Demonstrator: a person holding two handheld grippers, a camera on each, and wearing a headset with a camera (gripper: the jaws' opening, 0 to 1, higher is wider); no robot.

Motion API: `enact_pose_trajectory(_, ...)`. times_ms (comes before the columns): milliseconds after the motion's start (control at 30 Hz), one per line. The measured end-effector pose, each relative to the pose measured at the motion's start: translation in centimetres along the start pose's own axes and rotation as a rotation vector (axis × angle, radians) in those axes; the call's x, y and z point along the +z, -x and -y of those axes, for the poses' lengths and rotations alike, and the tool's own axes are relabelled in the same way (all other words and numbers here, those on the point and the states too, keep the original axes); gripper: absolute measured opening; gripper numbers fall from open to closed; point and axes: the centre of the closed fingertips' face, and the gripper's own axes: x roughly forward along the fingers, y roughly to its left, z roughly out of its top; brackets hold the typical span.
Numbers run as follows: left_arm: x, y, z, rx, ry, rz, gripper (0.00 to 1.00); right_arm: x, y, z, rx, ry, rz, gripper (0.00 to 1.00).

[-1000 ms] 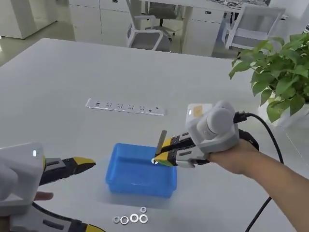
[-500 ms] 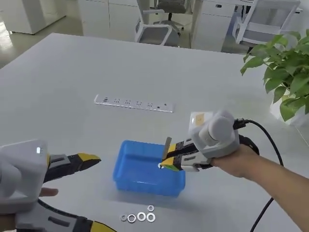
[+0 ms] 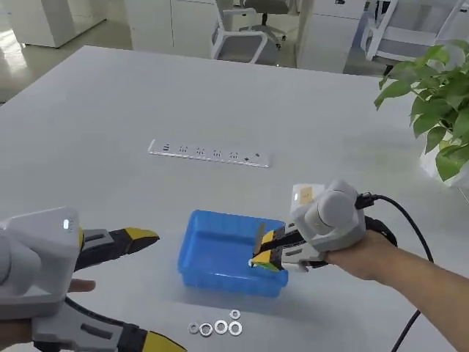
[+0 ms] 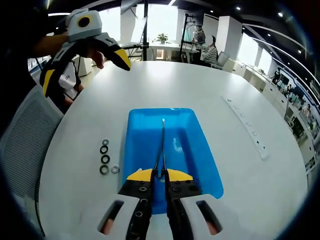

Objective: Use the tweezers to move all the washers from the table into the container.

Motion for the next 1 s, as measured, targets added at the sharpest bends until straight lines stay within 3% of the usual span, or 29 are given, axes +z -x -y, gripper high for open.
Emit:
enact_pose_trajectory(367,0.5,-1.2,-0.5,-0.003,-0.005,0.008,0.95,-0.9,-0.6,-0.4,0.017,0.002,-0.028,0.09)
enact_pose_trajectory(633,1.2,-2.4,-0.9,-0.038,-0.044,-0.007,0.82,-0.9,-0.5,-0.3,0.017,-0.002,-0.024,0.09)
enact_pose_trajectory(1000,3.1,-5.1,-1.9,-0.104,-0.106,0.001,0.64,-0.8,-0.6,-0.3,0.017,0.008,-0.029,0.09)
